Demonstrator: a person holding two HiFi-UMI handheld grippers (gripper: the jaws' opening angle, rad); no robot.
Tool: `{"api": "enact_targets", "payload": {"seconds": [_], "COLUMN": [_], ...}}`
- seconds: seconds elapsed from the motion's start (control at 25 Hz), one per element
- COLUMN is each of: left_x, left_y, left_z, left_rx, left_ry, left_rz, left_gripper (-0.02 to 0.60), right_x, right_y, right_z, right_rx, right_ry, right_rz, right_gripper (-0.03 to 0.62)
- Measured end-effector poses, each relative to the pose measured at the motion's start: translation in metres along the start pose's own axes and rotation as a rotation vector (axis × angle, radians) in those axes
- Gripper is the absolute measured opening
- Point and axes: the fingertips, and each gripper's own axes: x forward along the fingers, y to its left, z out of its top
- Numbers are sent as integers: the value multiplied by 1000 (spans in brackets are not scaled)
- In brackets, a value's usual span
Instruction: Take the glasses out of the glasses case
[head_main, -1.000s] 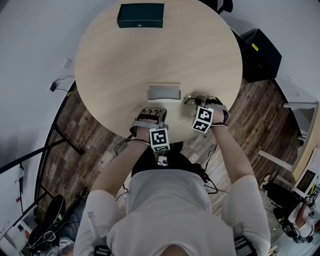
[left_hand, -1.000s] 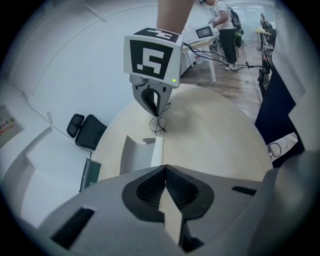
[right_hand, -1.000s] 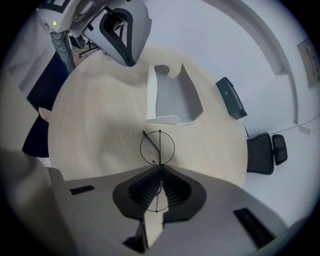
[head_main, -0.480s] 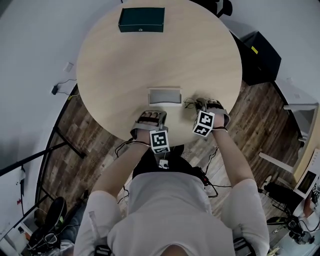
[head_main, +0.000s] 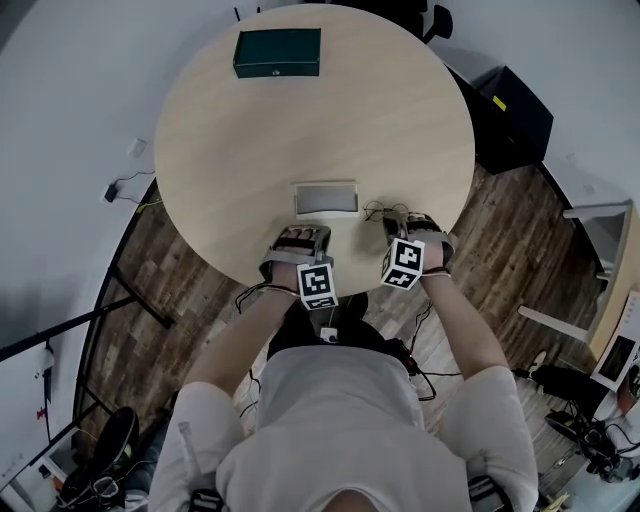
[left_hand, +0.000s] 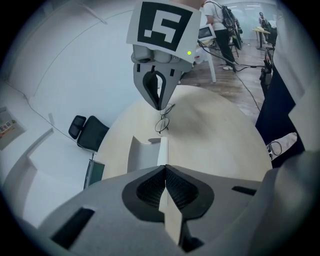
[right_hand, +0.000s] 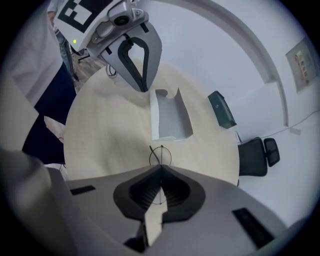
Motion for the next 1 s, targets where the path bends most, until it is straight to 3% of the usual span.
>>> {"api": "enact_targets", "payload": {"seconds": [0.28, 0.6, 0.8, 1.0], "left_x": [-18, -55, -89, -137], "left_y": [4, 18, 26, 50], "left_z": [0, 1, 12, 13], "left_rx": [-73, -268, -479, -682], "left_ry": [-20, -68, -198, -328], "left_rz": [29, 73, 78, 199], "left_gripper": [9, 9, 9, 9], "right_x": [-23, -59, -93, -137], "right_y": [0, -1, -8, -18], "right_z": [22, 36, 45, 56], "right_rx": [74, 237, 418, 644], "right_ry": [-52, -118, -206, -342], "right_rz": [-57, -128, -190, -259], "right_gripper": [12, 12, 12, 12]}}
